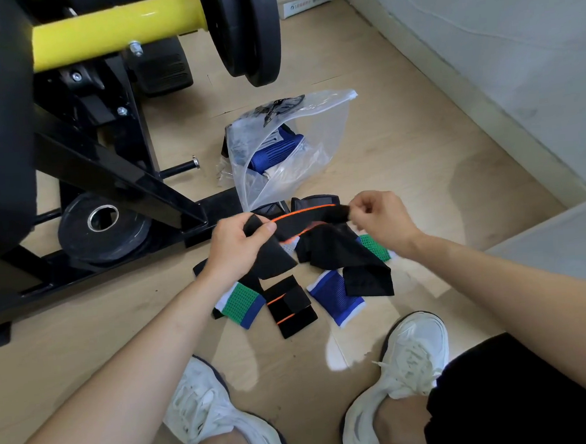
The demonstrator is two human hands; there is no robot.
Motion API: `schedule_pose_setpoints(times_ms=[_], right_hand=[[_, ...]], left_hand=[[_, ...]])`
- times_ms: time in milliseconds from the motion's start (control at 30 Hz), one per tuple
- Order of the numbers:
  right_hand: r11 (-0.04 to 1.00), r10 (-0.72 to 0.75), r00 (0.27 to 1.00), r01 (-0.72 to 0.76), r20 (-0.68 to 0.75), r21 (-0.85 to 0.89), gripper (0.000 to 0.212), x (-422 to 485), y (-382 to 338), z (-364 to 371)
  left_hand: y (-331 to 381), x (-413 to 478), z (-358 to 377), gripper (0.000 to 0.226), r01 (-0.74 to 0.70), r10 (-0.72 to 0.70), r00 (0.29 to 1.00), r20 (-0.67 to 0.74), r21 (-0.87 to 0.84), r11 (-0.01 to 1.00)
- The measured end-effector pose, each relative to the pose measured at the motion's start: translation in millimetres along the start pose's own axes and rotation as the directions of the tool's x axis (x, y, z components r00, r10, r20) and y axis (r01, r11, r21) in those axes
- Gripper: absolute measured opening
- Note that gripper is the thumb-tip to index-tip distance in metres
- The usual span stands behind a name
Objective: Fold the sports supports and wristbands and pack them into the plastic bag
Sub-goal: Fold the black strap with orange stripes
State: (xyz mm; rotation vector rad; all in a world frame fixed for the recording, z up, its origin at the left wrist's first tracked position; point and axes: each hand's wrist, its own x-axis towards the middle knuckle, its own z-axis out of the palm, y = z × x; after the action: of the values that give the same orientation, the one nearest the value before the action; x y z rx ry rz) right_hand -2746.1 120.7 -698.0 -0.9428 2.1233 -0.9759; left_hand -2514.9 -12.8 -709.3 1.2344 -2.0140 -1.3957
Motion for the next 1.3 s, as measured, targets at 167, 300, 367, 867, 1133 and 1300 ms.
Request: schedule_pose_setpoints(times_ms=[167,300,367,867,1133,1300], right_hand=[[0.99,0.014,0.994,-0.028,0.108,0.136,0.017,4,3,6],[0.933,0.023,0.997,-0.05,0.078,0.357,0.022,9,-6,12],[0.926,0.032,0.999,-0.04,0.027,0.375,0.022,13,-8,6],[0.96,-0.265,0.811,0.171,0.522,0.222,0.011,-29,-38,40],[0.944,-0.311,0.811,0.324,0.495,0.062,0.015,-38,-28,52],[0.958,-0.28,0.851,0.274,0.444,0.079,0.014,-32,-33,45]], left_hand=[[-1,3,4,0.007,-0.006,0.004,0.998,0.06,0.038,0.999],[-5,5,8,0.002,0.004,-0.008,0.997,0.083,0.046,0.999],[-9,6,3,0.005,0.045,-0.049,0.993,0.107,0.041,0.998],[-4,9,6,0.049,0.333,-0.358,0.934,0.0,-0.367,0.868],[10,3,8,0.019,0.328,-0.324,0.942,0.09,-0.456,0.827],[10,1,6,0.019,0.286,-0.274,0.957,0.09,-0.427,0.858]])
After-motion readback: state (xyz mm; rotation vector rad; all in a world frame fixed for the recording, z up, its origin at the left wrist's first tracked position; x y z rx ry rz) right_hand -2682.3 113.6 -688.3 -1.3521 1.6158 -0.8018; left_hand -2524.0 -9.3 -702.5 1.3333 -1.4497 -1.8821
